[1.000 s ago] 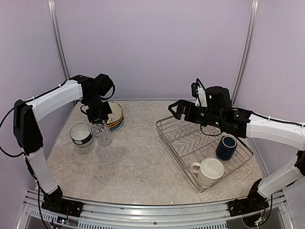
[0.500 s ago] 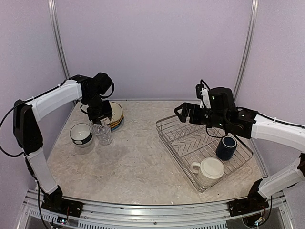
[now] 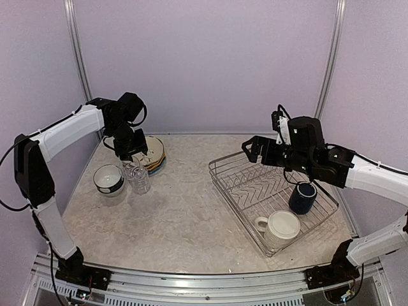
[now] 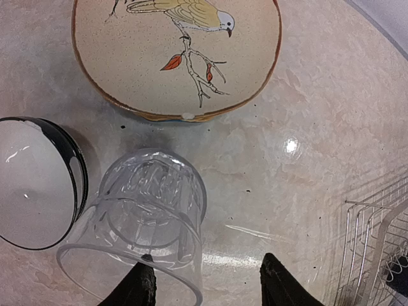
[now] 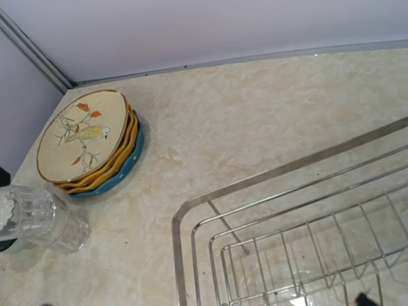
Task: Unload the mixed dishes from the dish rack
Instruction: Adjust the cup on the cup.
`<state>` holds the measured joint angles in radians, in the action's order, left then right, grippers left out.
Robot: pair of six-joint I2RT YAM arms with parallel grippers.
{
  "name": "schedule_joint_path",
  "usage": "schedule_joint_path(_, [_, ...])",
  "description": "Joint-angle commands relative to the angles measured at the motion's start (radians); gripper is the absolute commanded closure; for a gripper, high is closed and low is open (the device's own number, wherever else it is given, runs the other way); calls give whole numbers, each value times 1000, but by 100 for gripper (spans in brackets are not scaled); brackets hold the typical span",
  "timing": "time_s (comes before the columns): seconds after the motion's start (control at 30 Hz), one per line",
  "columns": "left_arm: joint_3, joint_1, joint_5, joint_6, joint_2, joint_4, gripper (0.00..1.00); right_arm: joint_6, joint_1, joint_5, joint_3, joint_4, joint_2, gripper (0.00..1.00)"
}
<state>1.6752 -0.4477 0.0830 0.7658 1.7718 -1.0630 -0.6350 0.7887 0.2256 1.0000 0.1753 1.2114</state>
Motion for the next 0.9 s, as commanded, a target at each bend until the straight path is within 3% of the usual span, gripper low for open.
schedule_joint_path(0.0, [41,12,-10,-69,28,8,49,8,-7,1,-15,0,0,0])
schedule_joint_path(0.3, [97,23,2,-90,95,-60,61,-4,-7,2,-40,-6,-35,0])
schedule_joint_path(0.47, [113,17,1,-100,96,-73,61,-2,-6,12,-42,14,-57,0])
schedule_joint_path(0.67, [3,-3,-31,-149,-64,81,34,24,-8,77,-7,130,-70,0])
schedule_joint_path(0.87, [-170,1,-150,-204,-296,308,10,8,-13,244,33,385,-58,0])
